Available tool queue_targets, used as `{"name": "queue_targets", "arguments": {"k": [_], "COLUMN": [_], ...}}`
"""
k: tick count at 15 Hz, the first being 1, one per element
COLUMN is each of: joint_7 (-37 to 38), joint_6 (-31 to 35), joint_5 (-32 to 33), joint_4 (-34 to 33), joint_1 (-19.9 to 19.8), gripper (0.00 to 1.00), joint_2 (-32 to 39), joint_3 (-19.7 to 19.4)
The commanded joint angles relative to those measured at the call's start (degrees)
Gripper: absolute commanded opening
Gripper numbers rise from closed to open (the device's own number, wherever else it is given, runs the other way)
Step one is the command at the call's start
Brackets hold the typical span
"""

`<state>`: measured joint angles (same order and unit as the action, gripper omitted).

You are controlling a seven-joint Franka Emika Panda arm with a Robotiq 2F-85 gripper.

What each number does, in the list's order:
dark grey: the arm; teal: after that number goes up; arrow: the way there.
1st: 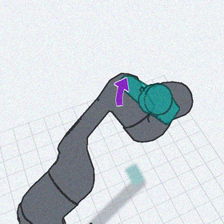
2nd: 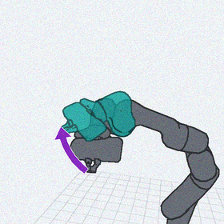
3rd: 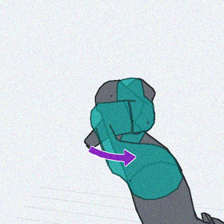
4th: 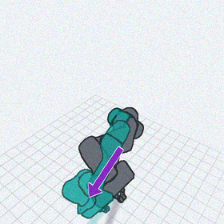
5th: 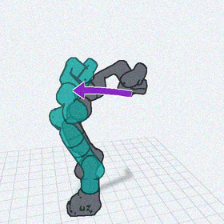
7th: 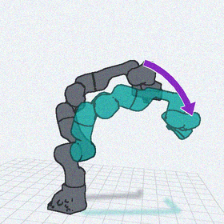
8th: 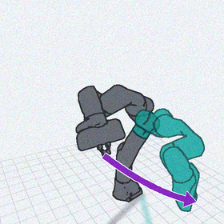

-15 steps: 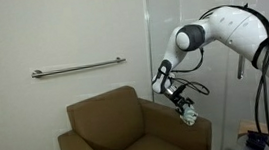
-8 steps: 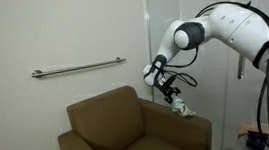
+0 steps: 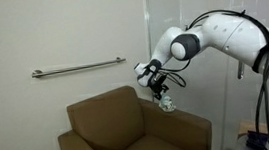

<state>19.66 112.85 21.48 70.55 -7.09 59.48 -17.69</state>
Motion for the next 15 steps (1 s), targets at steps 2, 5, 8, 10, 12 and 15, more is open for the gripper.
{"name": "queue_targets", "arguments": {"k": [2, 5, 8, 10, 12, 15], "joint_7": [-2.14, -3.75, -2.90, -2.07, -1.04, 1.61], "joint_6": [-1.81, -4.10, -4.83, -5.23, -6.68, -9.13], "joint_5": [-5.37, -8.54, -8.89, -8.87, -8.70, -8.56], "joint_4": [-3.35, -2.76, 3.03, 9.17, 13.72, 21.39], "joint_1": [-5.00, -6.53, -6.62, -5.93, -5.43, -3.79], "gripper": [0.05, 0.05, 0.05, 0.05, 0.05, 0.05], "joint_2": [9.09, 9.33, 5.34, 1.33, -1.83, -7.14], "joint_3": [1.51, 2.09, 2.03, 1.75, 1.42, -0.71]}}
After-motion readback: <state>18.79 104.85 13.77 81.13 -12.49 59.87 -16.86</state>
